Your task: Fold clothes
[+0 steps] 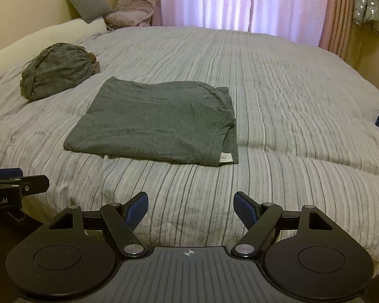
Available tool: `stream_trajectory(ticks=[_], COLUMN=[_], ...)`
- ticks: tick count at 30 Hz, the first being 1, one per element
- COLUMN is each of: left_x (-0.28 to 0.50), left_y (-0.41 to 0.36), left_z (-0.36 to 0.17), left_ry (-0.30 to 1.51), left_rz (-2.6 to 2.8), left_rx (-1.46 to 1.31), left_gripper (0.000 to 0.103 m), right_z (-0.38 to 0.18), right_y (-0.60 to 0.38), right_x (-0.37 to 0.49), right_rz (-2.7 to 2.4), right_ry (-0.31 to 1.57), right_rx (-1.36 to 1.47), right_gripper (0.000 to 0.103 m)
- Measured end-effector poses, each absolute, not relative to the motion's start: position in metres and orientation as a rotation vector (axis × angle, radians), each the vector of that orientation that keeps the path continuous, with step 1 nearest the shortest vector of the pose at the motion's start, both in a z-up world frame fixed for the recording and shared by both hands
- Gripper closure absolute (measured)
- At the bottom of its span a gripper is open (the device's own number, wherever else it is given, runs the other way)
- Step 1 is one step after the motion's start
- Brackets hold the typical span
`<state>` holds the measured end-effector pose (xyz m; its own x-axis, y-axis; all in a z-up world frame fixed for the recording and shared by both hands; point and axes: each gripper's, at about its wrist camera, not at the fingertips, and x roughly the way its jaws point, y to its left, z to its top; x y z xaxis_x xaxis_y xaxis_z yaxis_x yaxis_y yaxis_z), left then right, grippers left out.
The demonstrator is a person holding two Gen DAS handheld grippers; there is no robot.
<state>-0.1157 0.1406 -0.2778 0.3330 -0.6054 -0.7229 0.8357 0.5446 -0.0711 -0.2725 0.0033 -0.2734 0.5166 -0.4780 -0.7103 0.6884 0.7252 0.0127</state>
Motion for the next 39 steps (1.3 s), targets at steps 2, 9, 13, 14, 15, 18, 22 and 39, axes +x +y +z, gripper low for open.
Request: stream_trajectory(ticks=[2, 9, 13, 14, 15, 18, 22, 39], left_x=[-0.114, -0.101, -0.078, -0.068, -0.057, -0.025, 0.018, 0.136], left_y=[0.139, 0.129, 0.126, 0.126, 0.126, 0.121, 0.105, 0.032], left_z=[-0.279, -0.287, -0.294, -0.296, -0.298, -0.305, -0.312, -0.371], left_ry=[0.782, 0.816, 0.862, 0.88, 0.897, 0.944, 0.987, 1.206], left_rz=[-0.962, -0.971, -0.996, -1.006, -1.016, -1.022, -1.051, -1.188], left_rx=[0.343, 0.328, 0.25, 0.213, 0.177, 0.073, -0.004, -0.321], left_gripper=[0.051, 0.051, 0.05, 0.05, 0.05, 0.05, 0.051, 0.05], right_z=[-0.275, -0.282, -0.292, -0.295, -0.299, -0.309, -0.316, -0.342], right_y=[0.001, -0.01, -0.03, -0.038, -0.046, -0.074, -0.114, -0.253], right_x=[-0.271, -0.266, -0.273, -0.276, -0.28, -0.296, -0.31, -0.287], right_rz=[-0.712, -0.699, -0.67, -0.66, -0.65, -0.635, -0.603, -0.349], right_ry=[0.752, 0.764, 0.75, 0.739, 0.727, 0.676, 0.581, 0.422], right_rx=[0.314, 0.327, 0.401, 0.436, 0.471, 0.593, 0.731, 0.997], right_gripper=[0.025, 0.025, 0.025, 0.025, 0.025, 0.025, 0.025, 0.026])
